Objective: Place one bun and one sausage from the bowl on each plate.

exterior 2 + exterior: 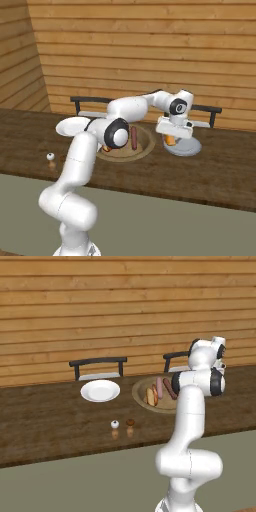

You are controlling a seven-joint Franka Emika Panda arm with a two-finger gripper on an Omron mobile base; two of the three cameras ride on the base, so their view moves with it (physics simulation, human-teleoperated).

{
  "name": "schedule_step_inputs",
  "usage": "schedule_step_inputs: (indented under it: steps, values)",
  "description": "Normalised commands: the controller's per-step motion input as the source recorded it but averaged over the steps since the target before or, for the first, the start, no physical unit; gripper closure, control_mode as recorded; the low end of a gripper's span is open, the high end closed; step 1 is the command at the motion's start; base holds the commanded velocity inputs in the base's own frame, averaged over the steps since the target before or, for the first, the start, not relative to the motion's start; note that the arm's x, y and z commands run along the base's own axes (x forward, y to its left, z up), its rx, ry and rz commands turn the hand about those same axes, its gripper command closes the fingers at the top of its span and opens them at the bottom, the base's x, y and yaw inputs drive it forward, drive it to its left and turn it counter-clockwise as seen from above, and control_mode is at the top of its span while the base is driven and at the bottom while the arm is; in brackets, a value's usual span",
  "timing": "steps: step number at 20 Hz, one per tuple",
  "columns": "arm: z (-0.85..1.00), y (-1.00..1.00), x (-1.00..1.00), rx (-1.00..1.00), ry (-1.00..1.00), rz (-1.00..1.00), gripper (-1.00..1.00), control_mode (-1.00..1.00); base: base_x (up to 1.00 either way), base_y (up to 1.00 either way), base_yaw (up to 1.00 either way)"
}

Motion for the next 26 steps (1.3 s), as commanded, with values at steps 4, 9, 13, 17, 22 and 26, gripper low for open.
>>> schedule_step_inputs:
  steps: [4, 9, 13, 17, 22, 26]
  values:
    - [0.0, -0.49, -0.97, 0.03, 0.0, 0.16, 1.0, -1.0, 0.0, 0.0, 0.0]
    - [0.01, 0.0, -0.54, -0.05, -0.09, 0.32, 1.0, -1.0, 0.0, 0.0, 0.0]
    - [-0.11, -0.02, 0.03, 0.01, -0.4, 0.2, 1.0, -1.0, 0.0, 0.0, 0.0]
    - [-0.29, -0.04, 0.27, 0.02, -0.46, 0.03, 1.0, -1.0, 0.0, 0.0, 0.0]
    - [-0.2, 0.0, 0.54, 0.0, -0.24, 0.0, 1.0, -1.0, 0.0, 0.0, 0.0]
    - [-0.15, 0.0, 0.45, 0.0, -0.12, 0.0, 1.0, -1.0, 0.0, 0.0, 0.0]
